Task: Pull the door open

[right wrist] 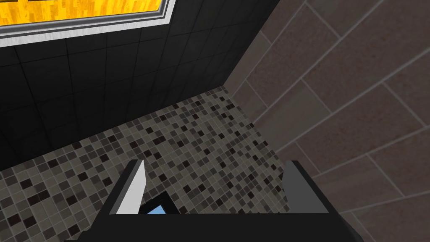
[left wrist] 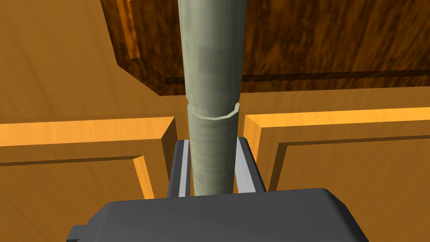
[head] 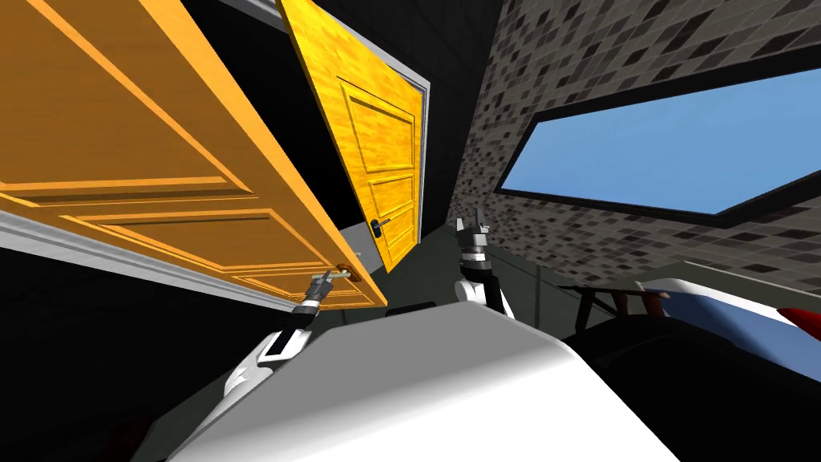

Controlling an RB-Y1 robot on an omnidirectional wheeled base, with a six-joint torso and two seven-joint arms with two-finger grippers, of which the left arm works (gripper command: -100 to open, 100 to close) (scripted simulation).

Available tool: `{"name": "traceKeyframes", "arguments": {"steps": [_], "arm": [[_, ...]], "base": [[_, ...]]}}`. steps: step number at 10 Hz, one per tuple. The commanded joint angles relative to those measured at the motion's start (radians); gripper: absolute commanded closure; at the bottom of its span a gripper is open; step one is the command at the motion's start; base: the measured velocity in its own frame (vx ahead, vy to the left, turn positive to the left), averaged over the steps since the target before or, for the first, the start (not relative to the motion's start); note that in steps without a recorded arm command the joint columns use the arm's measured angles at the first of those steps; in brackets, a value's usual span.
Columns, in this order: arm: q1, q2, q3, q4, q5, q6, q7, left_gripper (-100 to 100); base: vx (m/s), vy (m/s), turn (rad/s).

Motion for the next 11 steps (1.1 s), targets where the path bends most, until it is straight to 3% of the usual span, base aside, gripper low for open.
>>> {"name": "traceKeyframes", "arguments": {"steps": [1,8,9,10,11], "arm": [[0.008,0.010,-0.006,0.005,-0.001,-0.022,0.009,100],[0.047,0.056,-0.033,0.026,-0.007,-0.127,0.049,100],[0.050,0.060,-0.035,0.028,-0.007,-0.136,0.053,100],[0.046,0.061,-0.024,0.027,-0.004,-0.118,0.048,100],[0.053,0.067,-0.030,0.037,-0.006,-0.139,0.054,100]], "base": [[-0.145,0.073,-0.138],[-0.213,0.084,-0.163],[-0.209,0.109,-0.104],[-0.092,0.061,-0.017],[-0.129,0.071,-0.128]]}}
